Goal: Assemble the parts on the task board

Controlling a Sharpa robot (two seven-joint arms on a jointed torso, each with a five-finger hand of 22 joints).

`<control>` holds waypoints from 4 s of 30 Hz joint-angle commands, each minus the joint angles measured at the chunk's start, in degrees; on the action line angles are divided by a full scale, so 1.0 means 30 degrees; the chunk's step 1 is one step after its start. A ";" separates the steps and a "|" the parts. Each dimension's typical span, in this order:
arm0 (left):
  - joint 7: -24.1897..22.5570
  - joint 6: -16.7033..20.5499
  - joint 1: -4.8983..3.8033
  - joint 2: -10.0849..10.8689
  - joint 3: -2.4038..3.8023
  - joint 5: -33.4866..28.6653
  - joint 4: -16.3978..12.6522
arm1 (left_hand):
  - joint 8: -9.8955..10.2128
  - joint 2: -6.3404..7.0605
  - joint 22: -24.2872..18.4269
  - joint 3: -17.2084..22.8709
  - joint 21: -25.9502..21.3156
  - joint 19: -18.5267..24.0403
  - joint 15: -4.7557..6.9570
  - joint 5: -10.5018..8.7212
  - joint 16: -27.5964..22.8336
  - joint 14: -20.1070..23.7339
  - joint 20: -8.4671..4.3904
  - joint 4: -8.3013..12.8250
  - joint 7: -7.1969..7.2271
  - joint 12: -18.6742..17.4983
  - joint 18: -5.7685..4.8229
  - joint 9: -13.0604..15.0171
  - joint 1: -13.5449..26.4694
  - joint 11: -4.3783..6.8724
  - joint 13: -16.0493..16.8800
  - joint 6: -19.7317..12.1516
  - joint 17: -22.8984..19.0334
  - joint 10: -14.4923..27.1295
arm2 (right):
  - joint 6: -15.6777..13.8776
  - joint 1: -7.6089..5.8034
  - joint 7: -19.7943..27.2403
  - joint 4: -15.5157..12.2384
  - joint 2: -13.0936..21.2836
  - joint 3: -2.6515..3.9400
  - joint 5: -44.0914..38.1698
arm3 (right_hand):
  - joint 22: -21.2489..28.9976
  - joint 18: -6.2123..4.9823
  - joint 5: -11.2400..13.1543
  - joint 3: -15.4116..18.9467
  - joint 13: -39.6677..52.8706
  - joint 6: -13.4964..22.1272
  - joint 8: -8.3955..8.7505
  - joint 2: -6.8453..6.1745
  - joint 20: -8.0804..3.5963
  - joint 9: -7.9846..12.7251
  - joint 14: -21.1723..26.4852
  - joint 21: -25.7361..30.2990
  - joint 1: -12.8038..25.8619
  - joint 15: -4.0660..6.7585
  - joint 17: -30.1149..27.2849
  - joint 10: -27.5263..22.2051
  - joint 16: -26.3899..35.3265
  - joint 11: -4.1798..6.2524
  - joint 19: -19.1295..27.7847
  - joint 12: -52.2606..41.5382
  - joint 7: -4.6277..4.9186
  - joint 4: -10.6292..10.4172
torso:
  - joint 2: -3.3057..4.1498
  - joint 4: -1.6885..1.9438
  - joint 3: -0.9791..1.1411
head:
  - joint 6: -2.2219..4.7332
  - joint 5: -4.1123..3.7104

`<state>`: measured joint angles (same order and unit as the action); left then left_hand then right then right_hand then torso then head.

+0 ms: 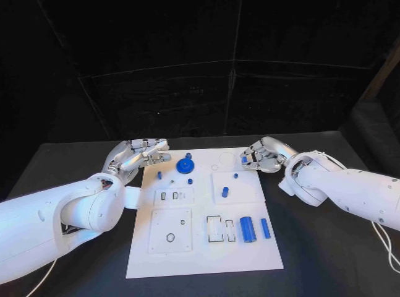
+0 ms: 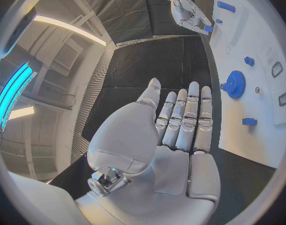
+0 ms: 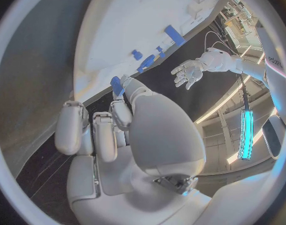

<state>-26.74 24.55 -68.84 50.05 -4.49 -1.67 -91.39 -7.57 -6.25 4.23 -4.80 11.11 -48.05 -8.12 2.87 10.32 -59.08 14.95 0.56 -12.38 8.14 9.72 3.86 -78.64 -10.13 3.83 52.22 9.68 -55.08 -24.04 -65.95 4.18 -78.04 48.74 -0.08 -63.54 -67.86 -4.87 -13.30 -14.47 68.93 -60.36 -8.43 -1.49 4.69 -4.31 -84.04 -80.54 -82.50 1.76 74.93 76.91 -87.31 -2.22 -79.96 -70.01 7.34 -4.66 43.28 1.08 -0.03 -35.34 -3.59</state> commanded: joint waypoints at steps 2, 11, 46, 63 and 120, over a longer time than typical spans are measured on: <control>-0.0047 -0.0214 -0.0032 0.0032 0.0016 0.0105 -0.0024 | 0.0075 0.0051 -0.0025 0.0028 -0.0067 -0.0132 -0.0013 -0.0044 -0.0071 -0.0047 -0.0018 0.0072 -0.0023 -0.0083 0.0285 -0.0013 -0.0067 -0.0015 -0.0016 0.0139 0.0019 -0.0095 | -0.1327 -0.0074 -0.2164 -0.1660 0.0083 0.0024 0.0026 | -0.0033 0.0188 -0.0016 -0.0139 -0.0062 0.0044 0.0055 0.0287 -0.0176 0.0049 -0.1585 -0.0077 0.0211 0.0061 0.3265 -0.0148 -0.0019 -0.0001 -0.0033 0.0142 -0.0046 -0.0080 | -0.0015 0.0070 -0.0047 | 0.0031 0.0035; -0.0065 -0.0186 -0.0068 -0.0088 0.0018 0.0020 0.0299 | 0.0081 0.0050 -0.0027 0.0031 -0.0072 -0.0135 -0.0013 -0.0045 -0.0076 -0.0048 -0.0018 0.0075 -0.0023 -0.0089 0.0286 -0.0014 -0.0066 -0.0015 -0.0017 0.0138 0.0020 -0.0097 | -0.0815 -0.0202 -0.4842 -0.4141 -0.1273 0.0034 -0.1058 | -0.0129 0.0207 0.0022 -0.0171 -0.0224 0.0119 0.0123 0.0279 -0.0169 0.0076 -0.1576 -0.0115 0.0342 0.0052 0.3229 -0.0248 0.0003 -0.0010 -0.0089 0.0317 -0.0029 -0.0108 | -0.0177 0.0158 -0.0140 | 0.0009 0.0370; -0.0082 -0.0151 -0.0138 -0.0348 0.0023 -0.0478 0.0981 | 0.0097 0.0052 -0.0034 0.0044 -0.0085 -0.0151 -0.0010 -0.0045 -0.0093 -0.0062 -0.0019 0.0091 -0.0017 -0.0105 0.0287 -0.0015 -0.0063 -0.0012 -0.0018 0.0148 0.0026 -0.0111 | 0.1555 0.0559 -0.7817 -0.2228 -0.6355 -0.0033 -0.5040 | -0.0179 0.0217 0.0081 -0.0203 -0.0365 0.0073 0.0146 0.0191 -0.0165 0.0078 -0.1568 -0.0135 0.0493 0.0052 0.3194 -0.0326 0.0027 -0.0006 -0.0138 0.0485 -0.0039 -0.0089 | -0.0346 0.0218 -0.0330 | -0.1162 0.1752; -0.0061 -0.0195 -0.0138 -0.0447 0.0023 -0.0478 0.1084 | 0.0097 0.0052 -0.0034 0.0044 -0.0085 -0.0151 -0.0010 -0.0045 -0.0093 -0.0062 -0.0019 0.0091 -0.0017 -0.0105 0.0287 -0.0015 -0.0063 -0.0012 -0.0018 0.0148 0.0026 -0.0111 | 0.2015 0.0895 -0.7896 -0.1769 -0.6600 -0.0071 -0.5290 | -0.0184 0.0218 0.0082 -0.0199 -0.0362 0.0055 0.0148 0.0142 -0.0165 0.0077 -0.1567 -0.0135 0.0535 0.0054 0.3190 -0.0321 0.0030 -0.0003 -0.0145 0.0490 -0.0045 -0.0078 | -0.0346 0.0195 -0.0336 | -0.1370 0.1840; -0.0029 -0.0271 -0.0131 -0.0461 0.0021 -0.0478 0.1176 | 0.0130 0.0058 -0.0046 0.0065 -0.0112 -0.0172 -0.0010 -0.0045 -0.0128 -0.0076 -0.0021 0.0119 -0.0021 -0.0142 0.0286 -0.0020 -0.0056 -0.0014 -0.0022 0.0154 0.0035 -0.0121 | 0.2660 0.1111 -0.8924 -0.2033 -0.6425 -0.0110 -0.6661 | -0.0197 0.0232 0.0330 -0.0186 -0.1020 0.1089 0.0996 -0.0774 0.0014 0.0206 -0.1577 -0.0095 0.1239 -0.0172 0.3252 -0.0863 0.0030 -0.0298 -0.0199 0.1315 0.0332 0.0003 | -0.0355 0.0202 -0.0345 | -0.1546 0.1884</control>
<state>-26.50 24.38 -69.14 48.71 -4.48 -3.14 -87.82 -7.57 -6.25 4.15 -4.64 11.11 -48.05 -8.11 2.87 10.32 -59.07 14.95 0.72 -12.38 7.92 9.73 3.86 -78.64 -10.13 3.83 52.22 9.72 -55.08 -17.09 -62.85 -21.06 -84.31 29.36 -0.16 -83.05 -68.43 -4.88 -12.53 -14.85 65.89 -57.39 -5.63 -3.53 4.48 -3.74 -84.04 -80.74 -78.92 1.75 74.95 74.81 -87.31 -3.07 -80.58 -66.29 8.30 -4.90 42.20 1.71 -1.07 -40.02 1.98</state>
